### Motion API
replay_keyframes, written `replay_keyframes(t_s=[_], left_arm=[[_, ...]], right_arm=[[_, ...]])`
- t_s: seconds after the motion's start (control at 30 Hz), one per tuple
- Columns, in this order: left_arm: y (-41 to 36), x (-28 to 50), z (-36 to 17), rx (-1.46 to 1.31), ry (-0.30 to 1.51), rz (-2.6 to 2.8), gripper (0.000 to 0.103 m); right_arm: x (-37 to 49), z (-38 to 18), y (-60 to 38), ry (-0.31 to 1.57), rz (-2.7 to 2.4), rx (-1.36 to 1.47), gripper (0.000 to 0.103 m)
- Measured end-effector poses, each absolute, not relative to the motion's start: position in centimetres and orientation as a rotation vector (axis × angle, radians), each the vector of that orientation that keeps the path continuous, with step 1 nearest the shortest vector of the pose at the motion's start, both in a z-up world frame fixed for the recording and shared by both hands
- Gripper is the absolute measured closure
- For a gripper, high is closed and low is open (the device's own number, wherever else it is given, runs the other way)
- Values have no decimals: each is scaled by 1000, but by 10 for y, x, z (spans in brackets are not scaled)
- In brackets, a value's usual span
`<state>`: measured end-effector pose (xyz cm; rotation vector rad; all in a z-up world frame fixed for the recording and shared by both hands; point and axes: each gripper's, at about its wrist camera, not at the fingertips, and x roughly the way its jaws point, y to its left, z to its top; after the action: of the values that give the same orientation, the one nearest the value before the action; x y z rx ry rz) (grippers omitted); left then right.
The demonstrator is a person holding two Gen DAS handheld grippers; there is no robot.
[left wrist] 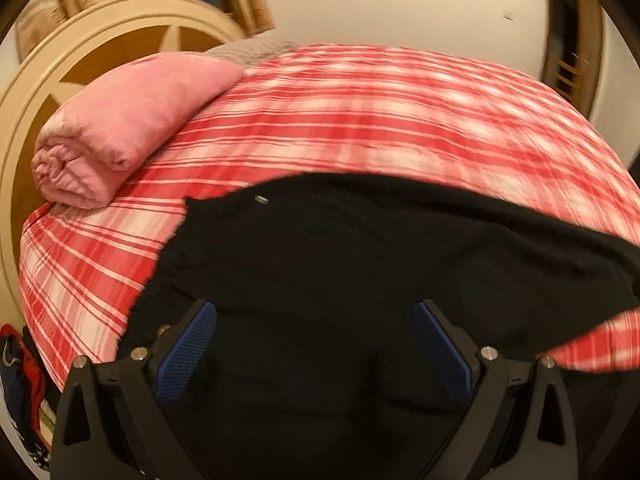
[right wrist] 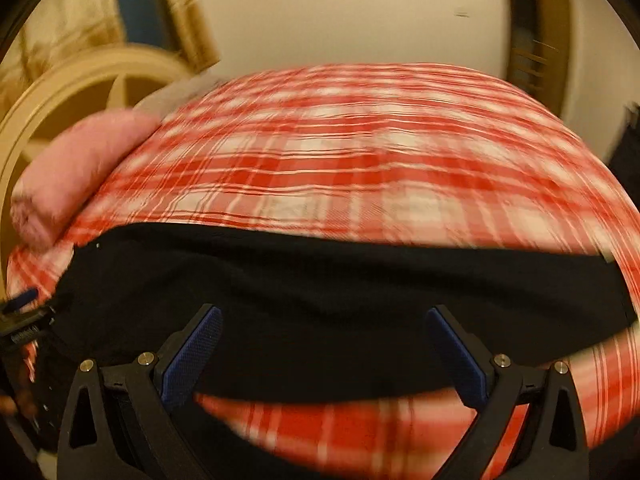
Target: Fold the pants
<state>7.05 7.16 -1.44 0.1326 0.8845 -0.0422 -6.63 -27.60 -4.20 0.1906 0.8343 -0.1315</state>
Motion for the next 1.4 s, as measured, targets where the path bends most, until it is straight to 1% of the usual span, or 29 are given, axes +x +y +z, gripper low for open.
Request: replay_keyframes(t_s=[0.1, 0.17, 0.23, 0.3, 0.43, 0.5, 0.53, 0.57, 0.63, 0.67, 0.7, 0.73, 0.8, 0.97, 1.1, 1.27, 1.4], left_arm=[[83, 90, -16, 104, 875, -14, 2], [89, 102, -23, 96, 889, 16, 2], [94, 112, -34, 66, 917, 25, 2], [97, 119, -42, 38, 942, 21, 2], [102, 129, -61, 5, 981, 25, 2], [103, 134, -69, -3, 999, 26, 2], [103, 136, -72, -7, 1006, 25, 2], [103, 137, -76, -10, 1017, 23, 2], [103, 138, -78, -3, 1013, 19, 2], [103, 136, -78, 0, 1006, 13, 2], [104, 135, -76, -3, 1003, 4, 2], [106, 133, -74, -10, 998, -6, 2], [111, 129, -69, -28, 994, -21, 2], [149, 108, -45, -122, 949, -34, 2], [180, 97, -26, -187, 926, -29, 1], [197, 97, -9, -290, 914, -62, 0], [196, 110, -7, -405, 958, -124, 0]], right_arm=[[-15, -55, -270, 880, -26, 150, 3], [15, -68, -256, 921, 46, 97, 9], [40, -82, -240, 967, 83, 14, 20], [60, -96, -228, 1007, 114, -48, 25], [88, -114, -221, 1031, 134, -83, 27], [93, -120, -224, 1031, 162, -45, 28], [92, -121, -225, 1025, 169, -35, 31], [92, -121, -225, 1022, 182, -36, 36], [87, -120, -220, 1015, 221, -61, 62], [85, -118, -217, 1018, 230, -76, 70], [82, -116, -214, 1024, 235, -93, 82], [80, -114, -211, 1027, 232, -114, 90], [67, -105, -204, 1013, 226, -173, 95], [10, -57, -180, 858, 243, -243, 97], [-49, -35, -150, 766, 286, -320, 97], [-111, -50, -120, 741, 343, -327, 97], [-131, -77, -107, 761, 355, -332, 97]])
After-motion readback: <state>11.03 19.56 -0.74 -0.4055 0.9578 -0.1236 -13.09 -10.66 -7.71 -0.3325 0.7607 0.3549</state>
